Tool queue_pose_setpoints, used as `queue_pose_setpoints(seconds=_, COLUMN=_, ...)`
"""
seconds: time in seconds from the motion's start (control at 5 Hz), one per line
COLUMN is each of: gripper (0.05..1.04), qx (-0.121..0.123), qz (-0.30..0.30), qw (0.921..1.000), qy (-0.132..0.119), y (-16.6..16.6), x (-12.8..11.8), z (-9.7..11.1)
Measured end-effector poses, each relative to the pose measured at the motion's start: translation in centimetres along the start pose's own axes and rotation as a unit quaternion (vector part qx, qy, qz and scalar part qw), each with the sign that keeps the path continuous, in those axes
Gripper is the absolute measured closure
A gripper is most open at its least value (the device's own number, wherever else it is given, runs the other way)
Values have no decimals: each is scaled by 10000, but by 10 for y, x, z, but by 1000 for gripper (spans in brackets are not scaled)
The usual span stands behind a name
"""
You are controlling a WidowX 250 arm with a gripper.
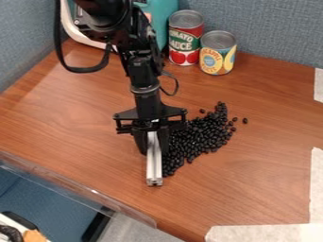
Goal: Sweep into pile
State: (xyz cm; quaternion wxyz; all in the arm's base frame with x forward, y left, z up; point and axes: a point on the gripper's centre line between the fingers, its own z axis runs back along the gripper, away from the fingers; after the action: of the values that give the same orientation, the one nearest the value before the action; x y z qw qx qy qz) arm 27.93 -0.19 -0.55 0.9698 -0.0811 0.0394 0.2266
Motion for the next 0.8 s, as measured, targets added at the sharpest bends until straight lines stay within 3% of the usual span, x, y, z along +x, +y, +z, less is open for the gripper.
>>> queue_pose_setpoints(seconds=0.6, gripper=717, qx=-585, qz=768, qw=9953, qy=80, y=-16, x=3, z=-2)
queue_pose_setpoints(seconds=0.8, gripper=717, qx=-611, qz=771, qw=9951, qy=62, y=-17, x=4, z=-1)
